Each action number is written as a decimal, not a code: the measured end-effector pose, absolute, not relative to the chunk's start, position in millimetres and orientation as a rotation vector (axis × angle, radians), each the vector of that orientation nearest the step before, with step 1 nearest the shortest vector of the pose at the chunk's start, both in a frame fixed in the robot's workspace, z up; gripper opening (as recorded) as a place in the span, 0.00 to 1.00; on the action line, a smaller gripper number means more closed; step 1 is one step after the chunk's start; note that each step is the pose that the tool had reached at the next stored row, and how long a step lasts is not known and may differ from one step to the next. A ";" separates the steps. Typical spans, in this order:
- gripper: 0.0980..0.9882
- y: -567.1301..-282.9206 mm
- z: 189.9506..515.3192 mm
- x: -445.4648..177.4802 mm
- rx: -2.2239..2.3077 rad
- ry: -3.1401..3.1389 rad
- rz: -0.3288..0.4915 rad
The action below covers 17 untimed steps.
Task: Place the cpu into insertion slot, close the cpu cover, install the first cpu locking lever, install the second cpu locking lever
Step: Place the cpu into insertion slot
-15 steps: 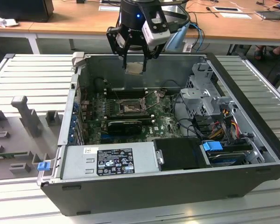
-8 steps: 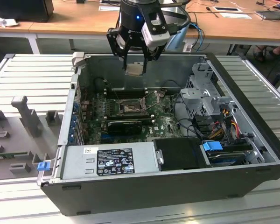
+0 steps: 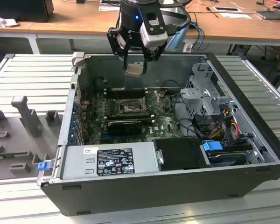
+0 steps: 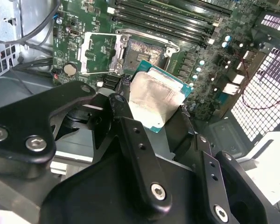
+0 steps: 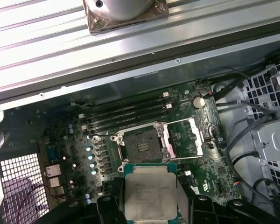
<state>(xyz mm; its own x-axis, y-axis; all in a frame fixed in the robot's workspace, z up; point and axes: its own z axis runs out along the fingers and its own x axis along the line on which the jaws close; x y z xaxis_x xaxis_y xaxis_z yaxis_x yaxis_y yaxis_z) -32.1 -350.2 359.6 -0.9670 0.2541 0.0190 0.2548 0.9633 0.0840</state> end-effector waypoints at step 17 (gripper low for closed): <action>0.50 -350.2 359.6 -32.1 -0.585 -3.081 -0.135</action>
